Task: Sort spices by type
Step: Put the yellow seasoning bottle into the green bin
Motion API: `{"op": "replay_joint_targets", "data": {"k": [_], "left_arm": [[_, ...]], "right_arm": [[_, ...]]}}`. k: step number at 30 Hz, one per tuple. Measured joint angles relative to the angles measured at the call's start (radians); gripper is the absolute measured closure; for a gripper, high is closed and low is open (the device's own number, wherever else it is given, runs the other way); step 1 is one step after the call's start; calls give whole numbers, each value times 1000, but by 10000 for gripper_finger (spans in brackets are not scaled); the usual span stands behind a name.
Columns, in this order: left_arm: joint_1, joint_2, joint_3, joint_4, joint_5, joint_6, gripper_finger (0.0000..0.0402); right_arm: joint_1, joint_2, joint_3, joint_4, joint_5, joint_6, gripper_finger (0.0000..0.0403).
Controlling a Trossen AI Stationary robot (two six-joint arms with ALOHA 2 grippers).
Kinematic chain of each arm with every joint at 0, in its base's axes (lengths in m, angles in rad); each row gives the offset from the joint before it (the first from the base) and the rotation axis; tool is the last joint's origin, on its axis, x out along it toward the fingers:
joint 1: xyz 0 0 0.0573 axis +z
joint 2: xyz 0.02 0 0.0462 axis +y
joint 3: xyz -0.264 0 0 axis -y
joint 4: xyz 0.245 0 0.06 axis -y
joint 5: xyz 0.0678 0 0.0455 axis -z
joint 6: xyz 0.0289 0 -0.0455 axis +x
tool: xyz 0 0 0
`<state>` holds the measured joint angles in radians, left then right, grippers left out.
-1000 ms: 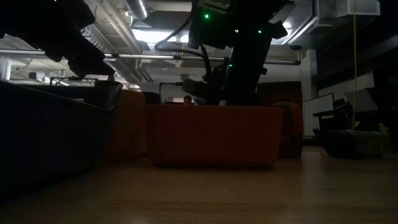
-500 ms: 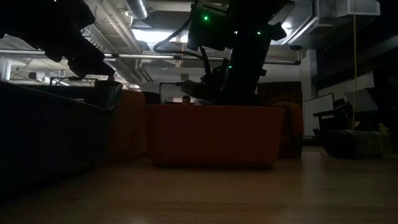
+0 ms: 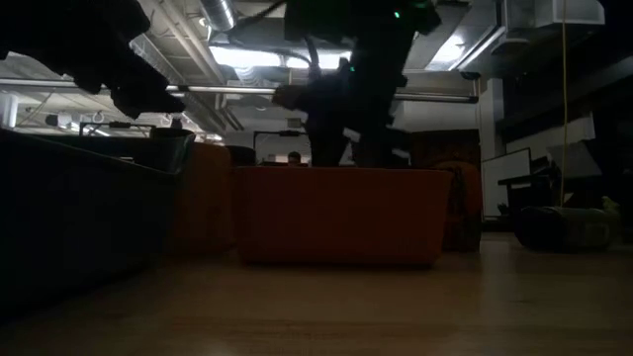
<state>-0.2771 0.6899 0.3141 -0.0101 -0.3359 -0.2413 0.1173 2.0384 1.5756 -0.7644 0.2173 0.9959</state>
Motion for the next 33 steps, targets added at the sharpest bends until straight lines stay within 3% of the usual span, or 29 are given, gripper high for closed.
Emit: {"op": "replay_joint_targets", "data": {"k": [10, 16, 22, 33], "left_arm": [[0, -73, 0, 2, 0, 43, 141], [0, -97, 0, 3, 0, 70, 141], [2, -122, 0, 5, -6, 91, 141], [30, -148, 0, 61, -11, 99, 141]], "right_arm": [[0, -2, 199, -211, 1, -63, 210], [1, -3, 300, -218, 27, -152, 217], [1, -3, 348, -109, 103, -285, 209], [0, -3, 349, 246, 106, -604, 209]]}}
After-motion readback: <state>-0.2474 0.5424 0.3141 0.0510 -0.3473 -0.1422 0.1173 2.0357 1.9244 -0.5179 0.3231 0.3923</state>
